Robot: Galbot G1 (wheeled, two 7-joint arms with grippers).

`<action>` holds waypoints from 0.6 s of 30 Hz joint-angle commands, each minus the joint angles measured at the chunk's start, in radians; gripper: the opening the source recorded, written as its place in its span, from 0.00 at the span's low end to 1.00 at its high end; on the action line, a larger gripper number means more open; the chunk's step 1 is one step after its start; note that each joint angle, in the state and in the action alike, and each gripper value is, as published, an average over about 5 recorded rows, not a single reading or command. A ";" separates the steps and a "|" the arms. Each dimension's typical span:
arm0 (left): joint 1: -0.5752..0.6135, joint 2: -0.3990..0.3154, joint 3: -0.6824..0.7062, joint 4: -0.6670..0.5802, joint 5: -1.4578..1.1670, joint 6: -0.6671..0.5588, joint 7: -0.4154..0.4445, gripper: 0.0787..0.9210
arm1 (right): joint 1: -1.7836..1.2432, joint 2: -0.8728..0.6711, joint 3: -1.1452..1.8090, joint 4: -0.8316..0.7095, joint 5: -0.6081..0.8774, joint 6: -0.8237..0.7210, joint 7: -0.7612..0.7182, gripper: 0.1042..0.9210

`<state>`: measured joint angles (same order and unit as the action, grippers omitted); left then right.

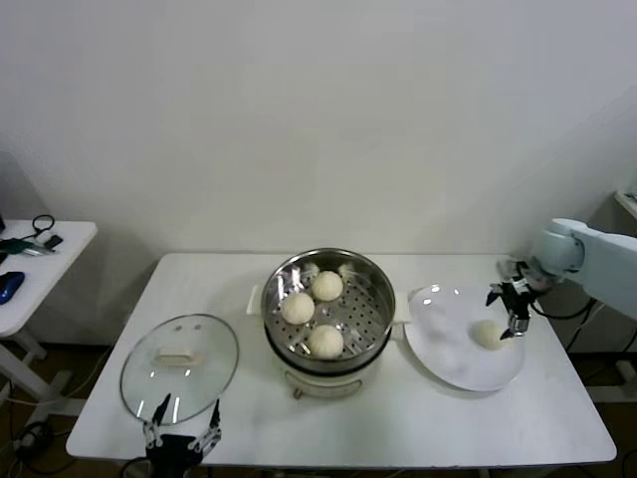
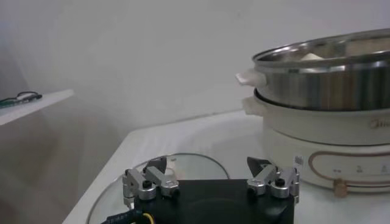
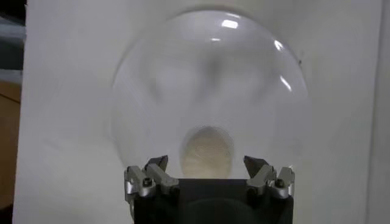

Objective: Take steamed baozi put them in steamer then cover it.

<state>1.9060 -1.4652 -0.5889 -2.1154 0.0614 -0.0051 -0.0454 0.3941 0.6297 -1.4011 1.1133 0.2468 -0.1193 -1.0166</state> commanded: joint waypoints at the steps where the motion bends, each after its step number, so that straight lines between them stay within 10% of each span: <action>1: 0.004 -0.003 0.003 0.001 0.007 -0.001 -0.001 0.88 | -0.209 0.025 0.189 -0.122 -0.059 -0.005 0.023 0.88; 18: 0.012 0.001 0.006 0.002 0.011 -0.011 -0.010 0.88 | -0.245 0.059 0.252 -0.174 -0.096 -0.009 0.056 0.84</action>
<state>1.9177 -1.4662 -0.5828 -2.1138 0.0713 -0.0156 -0.0549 0.1945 0.6780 -1.2068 0.9781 0.1708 -0.1263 -0.9703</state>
